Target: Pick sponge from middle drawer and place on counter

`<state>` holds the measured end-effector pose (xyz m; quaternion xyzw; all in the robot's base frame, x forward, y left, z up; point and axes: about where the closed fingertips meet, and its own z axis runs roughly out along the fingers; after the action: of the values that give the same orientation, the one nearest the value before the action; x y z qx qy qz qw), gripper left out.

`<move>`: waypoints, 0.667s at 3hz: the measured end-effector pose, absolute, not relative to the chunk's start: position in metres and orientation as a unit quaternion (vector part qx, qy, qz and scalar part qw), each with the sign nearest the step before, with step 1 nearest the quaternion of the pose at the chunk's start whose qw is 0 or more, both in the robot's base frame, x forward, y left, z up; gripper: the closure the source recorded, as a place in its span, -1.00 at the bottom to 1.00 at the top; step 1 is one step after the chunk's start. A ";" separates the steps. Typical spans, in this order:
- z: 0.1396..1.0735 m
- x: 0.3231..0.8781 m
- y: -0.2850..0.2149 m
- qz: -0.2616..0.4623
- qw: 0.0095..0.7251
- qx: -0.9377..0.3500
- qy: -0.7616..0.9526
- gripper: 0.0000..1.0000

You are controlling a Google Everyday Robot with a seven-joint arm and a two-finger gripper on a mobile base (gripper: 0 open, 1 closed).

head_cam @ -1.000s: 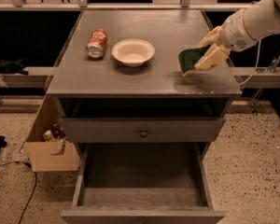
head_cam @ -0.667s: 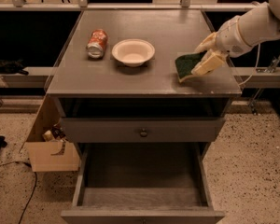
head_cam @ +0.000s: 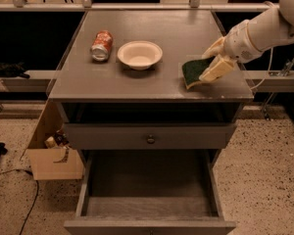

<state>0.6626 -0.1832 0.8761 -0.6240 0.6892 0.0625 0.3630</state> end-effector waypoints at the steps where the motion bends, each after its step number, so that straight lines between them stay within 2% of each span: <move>1: 0.876 0.663 -0.183 0.063 0.363 -0.624 0.689 0.02; 2: 0.876 0.663 -0.183 0.063 0.363 -0.624 0.689 -0.44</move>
Offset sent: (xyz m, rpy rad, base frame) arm 0.0000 0.0000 0.0000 0.0000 0.0000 0.0000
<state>0.6626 -0.1832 0.8760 -0.6240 0.6892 0.0626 0.3630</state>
